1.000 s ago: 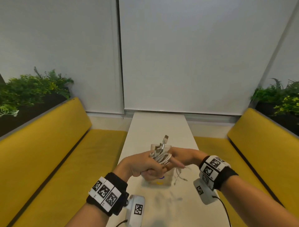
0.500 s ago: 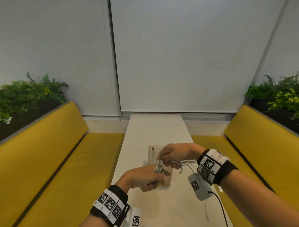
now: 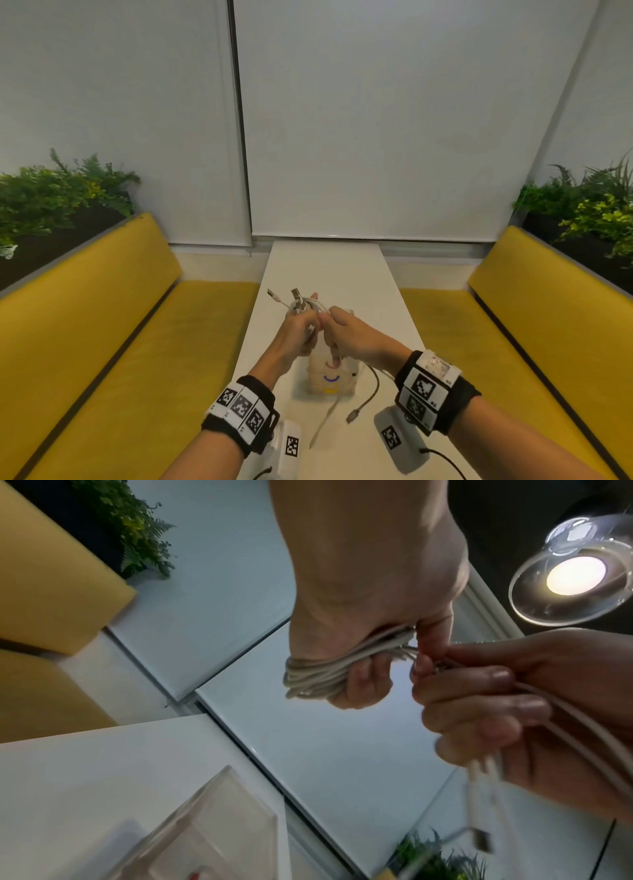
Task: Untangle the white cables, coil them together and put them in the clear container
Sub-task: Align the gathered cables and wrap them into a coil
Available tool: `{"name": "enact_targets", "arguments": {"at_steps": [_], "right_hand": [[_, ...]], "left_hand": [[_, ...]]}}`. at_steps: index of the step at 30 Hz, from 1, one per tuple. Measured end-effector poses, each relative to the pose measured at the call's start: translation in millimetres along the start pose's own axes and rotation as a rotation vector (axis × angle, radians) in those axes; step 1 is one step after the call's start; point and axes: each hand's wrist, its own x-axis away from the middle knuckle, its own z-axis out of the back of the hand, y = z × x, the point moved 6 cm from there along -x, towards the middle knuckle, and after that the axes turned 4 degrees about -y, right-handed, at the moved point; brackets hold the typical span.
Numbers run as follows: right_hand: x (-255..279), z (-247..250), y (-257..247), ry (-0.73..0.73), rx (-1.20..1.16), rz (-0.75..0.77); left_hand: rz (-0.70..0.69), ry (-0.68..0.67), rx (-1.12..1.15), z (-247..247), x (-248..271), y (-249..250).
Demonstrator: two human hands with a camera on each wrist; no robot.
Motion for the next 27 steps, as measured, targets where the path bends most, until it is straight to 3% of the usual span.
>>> {"name": "enact_targets", "arguments": {"at_steps": [4, 7, 10, 17, 22, 27], "right_hand": [[-1, -2, -13, 0.096, 0.048, 0.141], [1, -10, -16, 0.097, 0.115, 0.195], [1, -22, -10, 0.144, 0.209, 0.208], [2, -31, 6, 0.206, 0.418, 0.197], [6, -44, 17, 0.153, 0.315, 0.234], [6, -45, 19, 0.064, 0.144, 0.293]], "left_hand": [[-0.097, -0.008, 0.175, -4, -8, 3], [-0.166, 0.079, 0.330, -1, -10, 10], [-0.168, 0.197, 0.263, 1, -17, 12], [-0.214, 0.216, 0.235, -1, -21, 5], [-0.234, 0.284, 0.259, 2, -29, 7], [-0.328, 0.151, 0.301, -2, -29, 17]]}}
